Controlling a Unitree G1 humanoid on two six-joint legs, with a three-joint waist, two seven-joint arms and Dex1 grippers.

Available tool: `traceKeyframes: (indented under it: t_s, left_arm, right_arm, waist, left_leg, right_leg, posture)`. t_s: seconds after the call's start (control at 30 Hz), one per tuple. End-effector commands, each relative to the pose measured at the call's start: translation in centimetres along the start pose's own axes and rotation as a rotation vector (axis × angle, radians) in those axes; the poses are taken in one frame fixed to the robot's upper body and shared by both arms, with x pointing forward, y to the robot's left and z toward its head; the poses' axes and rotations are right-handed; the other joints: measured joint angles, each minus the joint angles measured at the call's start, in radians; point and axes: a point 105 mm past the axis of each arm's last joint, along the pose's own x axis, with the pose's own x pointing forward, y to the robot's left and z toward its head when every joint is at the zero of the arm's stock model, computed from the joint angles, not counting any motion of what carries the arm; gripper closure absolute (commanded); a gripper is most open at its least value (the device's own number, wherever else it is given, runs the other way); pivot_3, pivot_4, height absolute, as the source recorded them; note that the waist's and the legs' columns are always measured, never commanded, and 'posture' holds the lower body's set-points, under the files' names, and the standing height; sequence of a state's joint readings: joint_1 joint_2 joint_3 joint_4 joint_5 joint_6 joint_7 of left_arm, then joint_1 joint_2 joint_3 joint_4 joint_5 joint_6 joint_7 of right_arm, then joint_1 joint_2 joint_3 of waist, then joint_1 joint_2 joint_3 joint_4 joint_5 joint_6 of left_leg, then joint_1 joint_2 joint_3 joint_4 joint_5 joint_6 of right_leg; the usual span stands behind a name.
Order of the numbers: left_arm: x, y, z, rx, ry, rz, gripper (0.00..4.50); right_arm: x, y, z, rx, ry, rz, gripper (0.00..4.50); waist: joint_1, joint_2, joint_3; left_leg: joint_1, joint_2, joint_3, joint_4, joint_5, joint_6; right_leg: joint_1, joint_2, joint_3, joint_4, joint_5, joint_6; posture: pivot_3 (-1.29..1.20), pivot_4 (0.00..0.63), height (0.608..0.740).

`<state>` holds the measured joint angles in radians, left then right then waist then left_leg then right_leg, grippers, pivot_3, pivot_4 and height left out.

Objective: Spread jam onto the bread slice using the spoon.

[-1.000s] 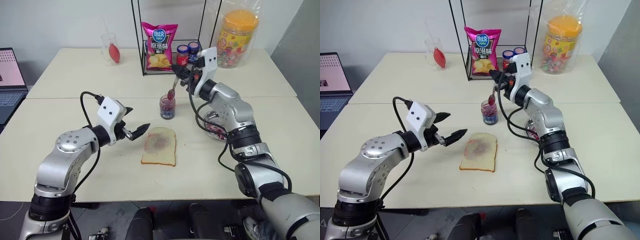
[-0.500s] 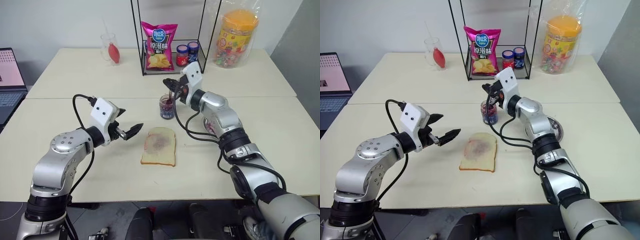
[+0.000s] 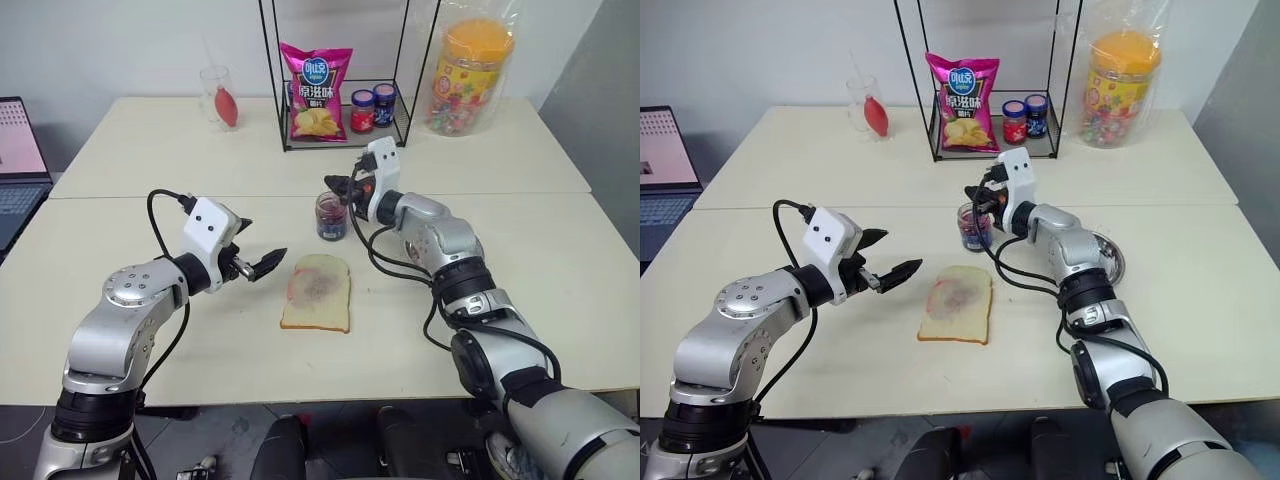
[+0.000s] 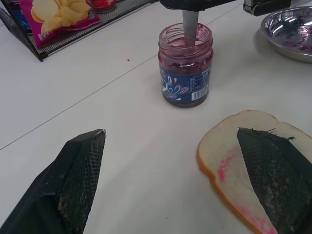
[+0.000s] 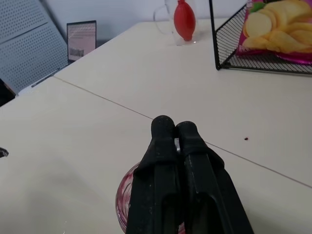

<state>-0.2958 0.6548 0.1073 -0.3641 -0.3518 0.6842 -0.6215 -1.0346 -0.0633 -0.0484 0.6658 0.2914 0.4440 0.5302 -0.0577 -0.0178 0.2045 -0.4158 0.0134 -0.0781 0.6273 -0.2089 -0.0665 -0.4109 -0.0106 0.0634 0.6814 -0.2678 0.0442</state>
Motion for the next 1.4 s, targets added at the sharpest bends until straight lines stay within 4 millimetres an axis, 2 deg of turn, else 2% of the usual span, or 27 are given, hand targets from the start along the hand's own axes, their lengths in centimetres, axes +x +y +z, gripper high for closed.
traceKeyframes:
  t_s: [0.03, 0.33, 0.83, 1.4]
  left_arm:
    - [-0.1, 0.0, 0.8, 0.039, -0.032, 0.002, 0.00]
    - [0.2, -0.2, 0.8, 0.045, -0.036, -0.008, 0.00]
    - [0.6, -0.2, 1.0, 0.053, -0.042, -0.014, 0.00]
    - [0.9, -0.3, 1.4, 0.059, -0.049, -0.020, 0.00]
  right_arm:
    - [0.1, 0.8, 3.2, 0.059, -0.087, 0.017, 4.49]
    - [-0.4, -0.1, 4.5, 0.101, -0.129, -0.023, 4.49]
    - [-0.8, -0.8, 4.2, 0.261, -0.104, -0.049, 4.49]
    - [-1.2, -1.5, 4.8, 0.432, -0.133, -0.067, 4.49]
  waist:
    - [0.000, 0.000, 0.000]
    - [0.000, 0.000, 0.000]
    - [0.000, 0.000, 0.000]
    - [0.000, 0.000, 0.000]
  left_leg:
    - [0.000, 0.000, 0.000, 0.000, 0.000, 0.000]
    - [0.000, 0.000, 0.000, 0.000, 0.000, 0.000]
    - [0.000, 0.000, 0.000, 0.000, 0.000, 0.000]
    - [0.000, 0.000, 0.000, 0.000, 0.000, 0.000]
  right_leg:
    - [0.000, 0.000, 0.000, 0.000, 0.000, 0.000]
    - [0.000, 0.000, 0.000, 0.000, 0.000, 0.000]
    - [0.000, 0.000, 0.000, 0.000, 0.000, 0.000]
    - [0.000, 0.000, 0.000, 0.000, 0.000, 0.000]
  posture:
    - [0.00, 0.150, 0.740]
    - [0.00, 0.150, 0.740]
    - [0.00, 0.150, 0.740]
    - [0.00, 0.150, 0.740]
